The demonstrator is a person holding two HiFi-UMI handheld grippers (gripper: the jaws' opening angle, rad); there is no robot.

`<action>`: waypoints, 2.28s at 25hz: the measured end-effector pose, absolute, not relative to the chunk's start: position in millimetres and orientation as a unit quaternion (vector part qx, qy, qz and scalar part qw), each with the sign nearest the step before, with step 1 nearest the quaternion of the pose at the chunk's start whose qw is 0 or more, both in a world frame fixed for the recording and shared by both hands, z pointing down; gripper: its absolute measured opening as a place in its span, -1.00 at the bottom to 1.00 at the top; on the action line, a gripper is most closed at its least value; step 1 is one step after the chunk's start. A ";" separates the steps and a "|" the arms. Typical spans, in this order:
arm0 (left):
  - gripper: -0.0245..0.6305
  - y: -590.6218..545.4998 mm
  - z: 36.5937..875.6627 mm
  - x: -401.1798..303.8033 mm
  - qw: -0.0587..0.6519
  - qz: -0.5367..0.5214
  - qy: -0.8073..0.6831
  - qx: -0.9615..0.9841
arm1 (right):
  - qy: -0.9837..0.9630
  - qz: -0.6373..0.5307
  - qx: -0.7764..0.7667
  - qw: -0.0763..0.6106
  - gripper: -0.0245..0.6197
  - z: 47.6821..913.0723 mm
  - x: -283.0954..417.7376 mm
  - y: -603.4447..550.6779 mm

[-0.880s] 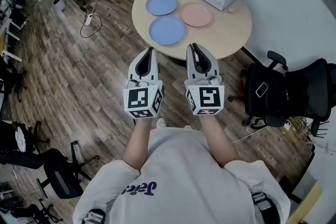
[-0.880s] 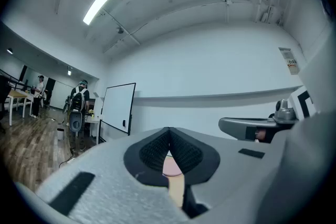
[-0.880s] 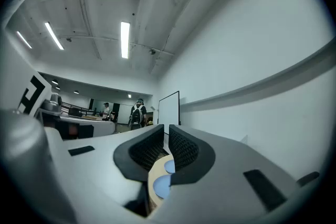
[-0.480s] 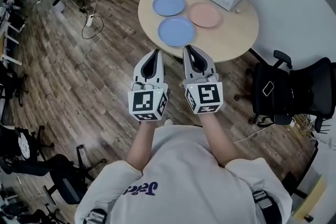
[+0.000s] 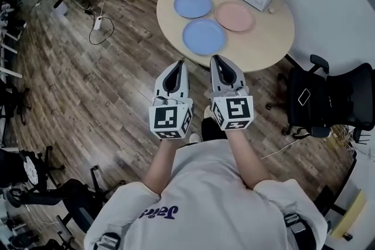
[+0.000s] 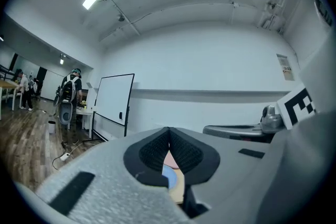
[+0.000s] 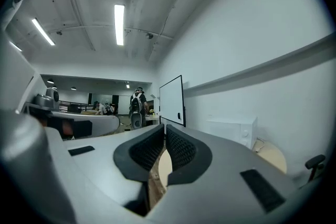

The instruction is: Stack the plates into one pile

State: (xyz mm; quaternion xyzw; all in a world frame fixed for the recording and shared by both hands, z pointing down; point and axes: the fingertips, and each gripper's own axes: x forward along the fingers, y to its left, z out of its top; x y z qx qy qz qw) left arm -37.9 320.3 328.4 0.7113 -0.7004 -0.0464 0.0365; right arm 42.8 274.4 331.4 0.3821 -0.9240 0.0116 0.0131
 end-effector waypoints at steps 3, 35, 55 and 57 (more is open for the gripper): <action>-0.88 294.9 338.3 -48.9 0.043 -0.026 -0.702 0.711 | -0.926 0.010 0.376 0.016 -0.85 333.5 30.2 251.0; -0.88 -16.5 416.8 -150.4 0.119 0.036 -0.691 0.712 | -0.926 0.100 0.336 0.136 -0.85 431.7 -64.0 -62.9; -0.87 -154.4 597.0 -258.7 0.314 0.146 -0.639 0.687 | -0.824 0.220 0.358 0.380 -0.85 608.3 -95.3 -229.0; -0.87 -157.6 615.4 -267.6 0.335 0.157 -0.638 0.676 | -0.815 0.234 0.360 0.390 -0.85 622.3 -92.2 -236.5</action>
